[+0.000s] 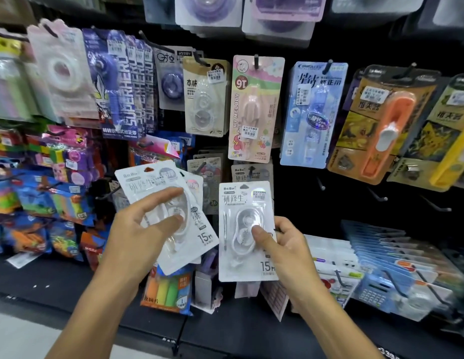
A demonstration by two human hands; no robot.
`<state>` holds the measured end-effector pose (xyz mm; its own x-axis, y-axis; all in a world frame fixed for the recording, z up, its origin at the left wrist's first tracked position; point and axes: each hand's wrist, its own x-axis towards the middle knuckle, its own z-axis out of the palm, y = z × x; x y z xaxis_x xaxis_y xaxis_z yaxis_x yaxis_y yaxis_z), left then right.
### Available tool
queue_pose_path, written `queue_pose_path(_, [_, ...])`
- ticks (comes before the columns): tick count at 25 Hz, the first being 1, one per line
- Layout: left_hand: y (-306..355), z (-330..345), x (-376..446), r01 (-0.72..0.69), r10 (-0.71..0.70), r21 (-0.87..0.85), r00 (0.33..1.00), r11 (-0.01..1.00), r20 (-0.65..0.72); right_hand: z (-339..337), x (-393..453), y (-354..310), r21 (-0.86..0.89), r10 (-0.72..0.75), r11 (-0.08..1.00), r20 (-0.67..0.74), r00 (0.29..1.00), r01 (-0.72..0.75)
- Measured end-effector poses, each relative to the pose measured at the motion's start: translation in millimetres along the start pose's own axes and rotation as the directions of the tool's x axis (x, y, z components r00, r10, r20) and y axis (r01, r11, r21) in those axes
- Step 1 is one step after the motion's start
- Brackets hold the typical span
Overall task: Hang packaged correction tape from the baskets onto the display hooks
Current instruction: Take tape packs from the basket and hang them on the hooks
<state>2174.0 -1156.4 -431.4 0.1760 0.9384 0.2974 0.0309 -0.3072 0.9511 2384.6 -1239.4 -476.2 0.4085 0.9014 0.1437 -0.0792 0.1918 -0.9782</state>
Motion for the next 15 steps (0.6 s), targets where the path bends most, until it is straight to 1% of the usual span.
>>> queue_pose_path(2, [3.7,-3.4,0.5,-0.016,0.015,0.025,1.0,1.0,0.021,0.3,-1.2,1.6,-0.066,-0.011,0.998,0.027,1.0,0.012])
queue_pose_path(4, [4.2,-6.7,0.8,0.002,-0.004,0.037,0.999,0.999,0.045,2.4,-4.5,2.5,-0.06,-0.059,0.996,0.044,0.997,0.061])
queue_pose_path(6, [3.3,-10.0,0.8,0.014,-0.014,0.006,0.998,1.0,0.054,5.9,-5.4,1.3,-0.043,-0.128,0.991,-0.017,0.992,0.127])
queue_pose_path(7, [2.7,-10.3,0.5,0.017,-0.016,-0.019,0.998,1.0,0.055,7.3,-2.5,1.3,-0.102,-0.147,0.985,-0.082,0.986,0.139])
queue_pose_path(9, [-2.8,-7.0,0.9,0.008,-0.002,-0.093,0.998,0.996,0.062,10.3,9.4,1.5,-0.26,-0.145,0.962,-0.224,0.964,0.084])
queue_pose_path(10, [-4.7,-4.2,1.0,0.01,0.001,-0.141,0.997,0.99,0.075,11.4,16.5,1.4,-0.32,-0.134,0.947,-0.274,0.952,0.041])
queue_pose_path(11, [-4.7,-0.4,0.4,0.02,-0.003,-0.186,0.995,0.982,0.096,11.4,23.9,0.7,-0.351,-0.113,0.937,-0.314,0.943,-0.004])
queue_pose_path(12, [-5.3,3.7,0.1,0.032,-0.007,-0.223,0.993,0.974,0.115,11.0,29.1,-1.1,-0.346,-0.078,0.937,-0.353,0.932,-0.053])
queue_pose_path(13, [-5.9,8.0,-0.5,0.051,-0.018,-0.252,0.991,0.966,0.131,9.4,32.0,-2.5,-0.333,-0.038,0.938,-0.386,0.922,-0.1])
queue_pose_path(14, [-6.2,11.9,-0.4,0.08,-0.041,-0.277,0.988,0.958,0.146,7.2,31.7,-3.1,-0.358,-0.032,0.925,-0.4,0.916,-0.124])
queue_pose_path(15, [-5.7,15.6,-0.5,0.119,-0.072,-0.3,0.984,0.947,0.163,6.5,28.7,-3.1,-0.412,-0.061,0.905,-0.379,0.924,-0.109])
